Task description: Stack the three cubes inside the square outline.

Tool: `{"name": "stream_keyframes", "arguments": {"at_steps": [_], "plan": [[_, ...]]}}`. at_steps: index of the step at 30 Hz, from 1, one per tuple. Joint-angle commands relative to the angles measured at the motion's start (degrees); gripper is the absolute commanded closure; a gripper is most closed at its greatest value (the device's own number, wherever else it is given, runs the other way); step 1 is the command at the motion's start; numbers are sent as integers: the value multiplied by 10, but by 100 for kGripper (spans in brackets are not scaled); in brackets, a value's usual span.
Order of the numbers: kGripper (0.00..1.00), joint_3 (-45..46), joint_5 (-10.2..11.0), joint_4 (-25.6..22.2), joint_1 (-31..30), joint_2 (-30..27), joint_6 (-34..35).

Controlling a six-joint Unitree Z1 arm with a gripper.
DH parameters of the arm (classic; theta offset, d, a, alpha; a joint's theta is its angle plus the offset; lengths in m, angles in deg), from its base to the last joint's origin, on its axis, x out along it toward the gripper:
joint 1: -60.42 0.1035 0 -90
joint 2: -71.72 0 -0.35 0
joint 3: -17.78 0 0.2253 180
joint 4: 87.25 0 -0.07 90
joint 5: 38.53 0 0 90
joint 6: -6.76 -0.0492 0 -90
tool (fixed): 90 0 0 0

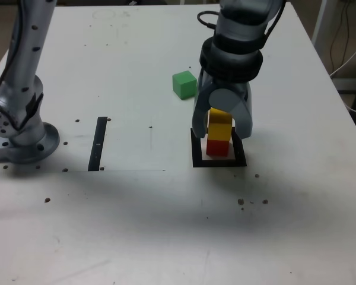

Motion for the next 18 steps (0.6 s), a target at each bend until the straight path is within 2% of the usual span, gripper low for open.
{"name": "stream_keyframes", "arguments": {"at_steps": [1, 10, 18], "plan": [[1, 3, 5, -3, 1, -15, 3], [1, 32, 21, -14, 26, -62, 8], [1, 85, 30, -16, 95, -106, -13]]}}
